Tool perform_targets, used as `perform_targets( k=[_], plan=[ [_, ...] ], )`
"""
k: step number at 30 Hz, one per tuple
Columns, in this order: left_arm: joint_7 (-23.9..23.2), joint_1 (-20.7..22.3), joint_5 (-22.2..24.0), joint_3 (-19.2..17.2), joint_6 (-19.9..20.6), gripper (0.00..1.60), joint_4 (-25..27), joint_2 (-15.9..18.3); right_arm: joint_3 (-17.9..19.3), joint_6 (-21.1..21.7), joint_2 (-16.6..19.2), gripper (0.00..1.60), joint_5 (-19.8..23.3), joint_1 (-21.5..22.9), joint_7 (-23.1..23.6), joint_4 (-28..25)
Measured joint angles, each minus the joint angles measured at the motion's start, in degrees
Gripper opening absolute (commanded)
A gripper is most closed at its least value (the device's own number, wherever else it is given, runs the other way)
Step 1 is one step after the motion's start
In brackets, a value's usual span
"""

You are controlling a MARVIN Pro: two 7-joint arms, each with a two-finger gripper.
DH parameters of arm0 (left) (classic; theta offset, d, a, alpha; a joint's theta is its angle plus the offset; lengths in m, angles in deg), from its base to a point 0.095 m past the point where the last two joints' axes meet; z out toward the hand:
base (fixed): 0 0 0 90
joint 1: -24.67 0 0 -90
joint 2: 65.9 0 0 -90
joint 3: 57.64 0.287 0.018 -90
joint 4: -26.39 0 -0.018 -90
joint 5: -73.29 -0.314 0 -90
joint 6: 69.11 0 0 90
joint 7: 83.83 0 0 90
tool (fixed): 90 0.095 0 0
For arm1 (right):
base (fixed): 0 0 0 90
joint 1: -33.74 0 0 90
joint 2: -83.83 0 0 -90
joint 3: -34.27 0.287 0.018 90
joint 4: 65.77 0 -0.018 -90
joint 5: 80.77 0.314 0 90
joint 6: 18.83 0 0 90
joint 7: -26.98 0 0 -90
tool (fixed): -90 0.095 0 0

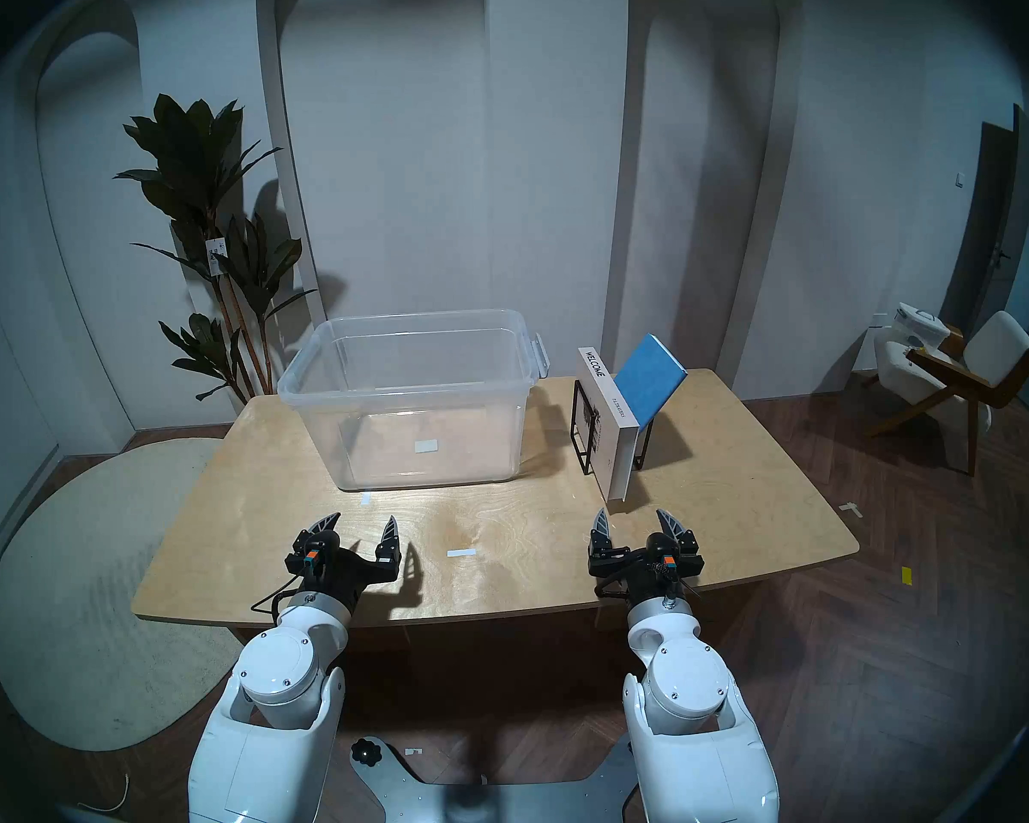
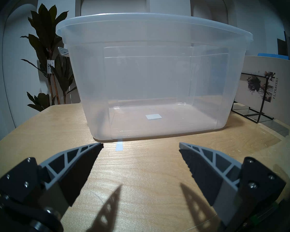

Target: Pack the books into the storage box

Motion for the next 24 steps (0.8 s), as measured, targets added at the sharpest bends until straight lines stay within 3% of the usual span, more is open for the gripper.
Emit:
perform_targets(
  k=[9,24],
  plan=[
    [-0.2,0.0,-0.2,-0.1,0.0,1.6,0.0,-0.2,-1.0,-5.2,0.9,1.6,-0.2,0.3,1.7,1.5],
    [-0.5,0.0,-0.5,-0.4,0.0,1.6,0.0,-0.5,-1.5,-6.6,2.1,1.6,0.3,2.7,3.4,3.3]
  ],
)
